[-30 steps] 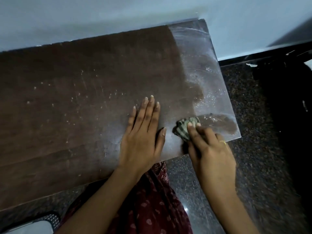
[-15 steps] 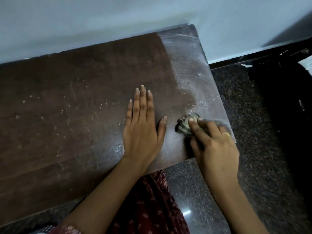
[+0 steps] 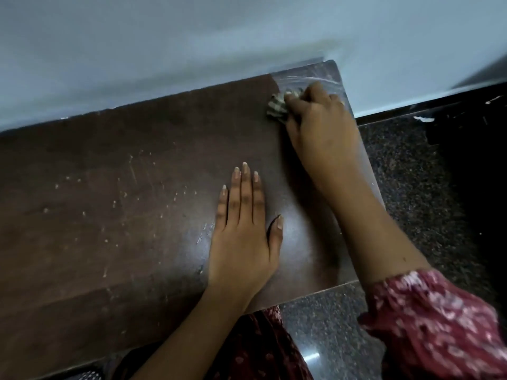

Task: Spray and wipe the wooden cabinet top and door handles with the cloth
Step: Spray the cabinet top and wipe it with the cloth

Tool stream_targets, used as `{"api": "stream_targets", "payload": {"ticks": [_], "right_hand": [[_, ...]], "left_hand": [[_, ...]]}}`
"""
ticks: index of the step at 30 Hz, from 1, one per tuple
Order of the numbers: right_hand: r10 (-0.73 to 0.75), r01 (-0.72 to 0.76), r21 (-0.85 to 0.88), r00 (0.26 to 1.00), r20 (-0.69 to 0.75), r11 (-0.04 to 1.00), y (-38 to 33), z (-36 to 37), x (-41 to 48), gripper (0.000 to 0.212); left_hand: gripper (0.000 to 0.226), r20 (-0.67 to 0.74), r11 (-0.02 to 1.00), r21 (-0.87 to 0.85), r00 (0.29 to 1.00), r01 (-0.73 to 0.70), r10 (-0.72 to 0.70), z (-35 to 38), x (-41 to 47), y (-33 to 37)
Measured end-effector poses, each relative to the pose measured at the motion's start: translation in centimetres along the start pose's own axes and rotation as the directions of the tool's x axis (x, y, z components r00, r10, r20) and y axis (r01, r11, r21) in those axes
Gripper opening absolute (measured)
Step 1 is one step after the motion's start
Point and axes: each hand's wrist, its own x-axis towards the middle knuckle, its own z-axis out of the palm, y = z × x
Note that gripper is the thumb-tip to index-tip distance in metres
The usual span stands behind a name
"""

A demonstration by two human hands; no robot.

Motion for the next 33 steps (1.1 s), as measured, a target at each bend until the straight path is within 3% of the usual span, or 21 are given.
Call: {"api": "stream_targets", "payload": {"ticks": [8, 15, 20, 25, 33], "right_hand": [[-0.002, 0.007, -0.069, 0.997, 0.075, 0.998, -0.3, 0.0, 4.7, 0.029], [0.003, -0.004, 0.033, 1.0, 0.016, 0.999, 0.9, -0.8, -6.0, 0.033], [0.073, -0.074, 0.012, 0.996, 0.055, 0.997, 1.0, -2.4, -13.9, 0.035], [0.166, -0.168, 0.0, 0.975, 0.149, 0.986, 1.2, -4.4, -20.6, 0.037], [0.177, -0.171, -0.055, 0.974, 0.143, 0.984, 2.8, -5.2, -23.6, 0.033]], "left_hand": [[0.069, 0.014, 0.999, 0.03, 1.0, -0.013, 0.013, 0.0, 0.0, 0.1], [0.07, -0.014, 1.0, -0.008, 1.0, -0.01, 0.01, 0.0, 0.1, 0.1], [0.062, -0.072, 0.99, -0.013, 0.987, -0.143, 0.141, 0.1, -0.4, 0.7], [0.065, -0.011, 0.952, -0.118, 0.959, -0.284, 0.284, -0.2, -2.9, 3.7], [0.083, 0.068, 0.969, -0.06, 0.967, -0.241, 0.245, 0.3, -3.4, 2.8]]}}
